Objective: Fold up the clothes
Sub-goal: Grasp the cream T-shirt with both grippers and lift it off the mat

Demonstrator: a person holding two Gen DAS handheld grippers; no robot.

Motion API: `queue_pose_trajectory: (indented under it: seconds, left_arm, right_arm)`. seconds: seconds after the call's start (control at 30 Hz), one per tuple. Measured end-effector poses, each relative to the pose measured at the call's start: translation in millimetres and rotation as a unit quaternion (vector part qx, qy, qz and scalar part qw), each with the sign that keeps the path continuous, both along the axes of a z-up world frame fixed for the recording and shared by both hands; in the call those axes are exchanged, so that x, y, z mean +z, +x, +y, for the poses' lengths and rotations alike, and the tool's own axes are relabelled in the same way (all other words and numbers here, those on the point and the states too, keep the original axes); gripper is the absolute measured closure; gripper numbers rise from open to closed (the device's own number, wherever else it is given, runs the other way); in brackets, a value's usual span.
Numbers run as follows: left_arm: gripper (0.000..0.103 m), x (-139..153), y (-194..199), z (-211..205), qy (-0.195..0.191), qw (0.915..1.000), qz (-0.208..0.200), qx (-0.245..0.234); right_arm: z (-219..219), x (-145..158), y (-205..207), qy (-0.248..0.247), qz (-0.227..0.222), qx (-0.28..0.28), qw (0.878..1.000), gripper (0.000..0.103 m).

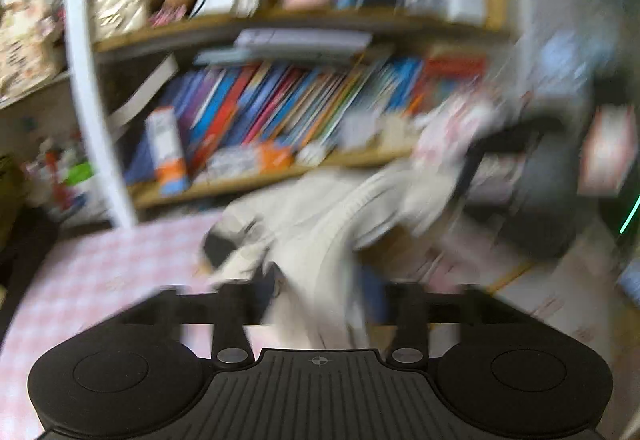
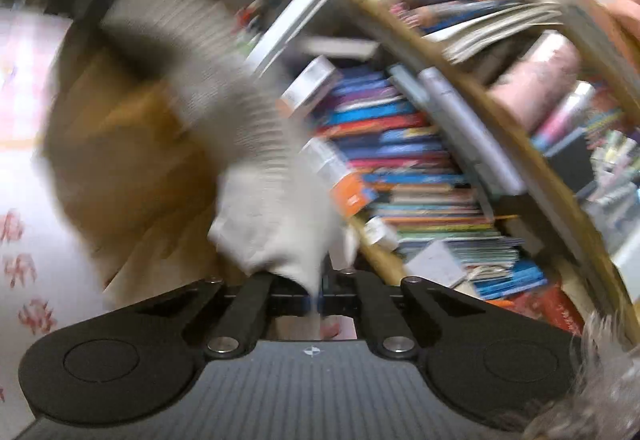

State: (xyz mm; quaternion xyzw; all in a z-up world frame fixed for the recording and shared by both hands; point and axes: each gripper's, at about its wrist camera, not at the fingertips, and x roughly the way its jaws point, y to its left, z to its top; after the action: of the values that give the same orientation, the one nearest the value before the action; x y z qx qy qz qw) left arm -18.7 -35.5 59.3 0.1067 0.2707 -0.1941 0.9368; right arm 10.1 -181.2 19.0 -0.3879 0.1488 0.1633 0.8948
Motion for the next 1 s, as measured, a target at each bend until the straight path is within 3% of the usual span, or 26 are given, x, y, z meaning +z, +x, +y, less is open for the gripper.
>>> queue_pose_trajectory:
  seconds: [0.23,0.37,0.53,0.57,0.6,0.63,0.7,0.77,0.87,0.93,1.0]
  left_arm:
    - [0.036,-48.2,-27.4,-30.9,0.057,0.9981,0.021,0.007]
    - [0.036,-66.9,-28.1,-54.3,0.107,0.994,-0.009,0.021]
    - [0.036,-84.5,-14.4,-75.9,0.172,0.9819,-0.054,0.056]
    - [0.037,-86.8,-11.7,-77.8,0.181,0.9792,-0.063,0.067]
    - [0.051,-86.6,-8.8,-75.3,0.182,0.978,-0.067,0.077]
    - [0.081,-83.8,-6.9,-69.5,0.172,0.9796,-0.063,0.083]
    - [0.1,-73.2,-6.4,-54.2,0.137,0.984,-0.059,0.098]
    - [0.101,-55.9,-9.8,-37.5,0.094,0.9859,-0.065,0.123]
    - [0.101,-5.3,-10.1,-9.0,0.012,0.9795,-0.108,0.17]
    - [0.101,38.4,-17.4,5.3,-0.03,0.9677,-0.164,0.189]
    - [0.101,87.0,-32.5,15.4,-0.066,0.9504,-0.234,0.194]
  right_arm:
    - [-21.9,45.7,3.9,0.038,-0.032,0.022,0.999,0.1]
    - [-23.4,63.8,2.1,0.05,-0.044,0.033,0.997,0.1]
    - [-24.4,83.2,0.1,0.062,-0.051,0.043,0.996,0.101]
    - [-24.6,85.6,-0.1,0.061,-0.053,0.043,0.996,0.101]
    - [-25.2,87.9,-0.2,0.059,-0.056,0.042,0.996,0.101]
    - [-27.1,89.6,0.3,0.057,-0.059,0.038,0.996,0.101]
    - [-36.4,93.3,-0.3,0.06,-0.062,0.028,0.996,0.101]
    - [-50.2,97.4,-2.1,0.071,-0.063,0.015,0.995,0.101]
    - [-70.8,103.5,-4.8,0.088,-0.064,-0.005,0.994,0.101]
    - [-83.6,111.4,-12.8,0.102,-0.076,-0.01,0.992,0.101]
    - [-93.3,131.0,-31.7,0.125,-0.109,-0.003,0.986,0.101]
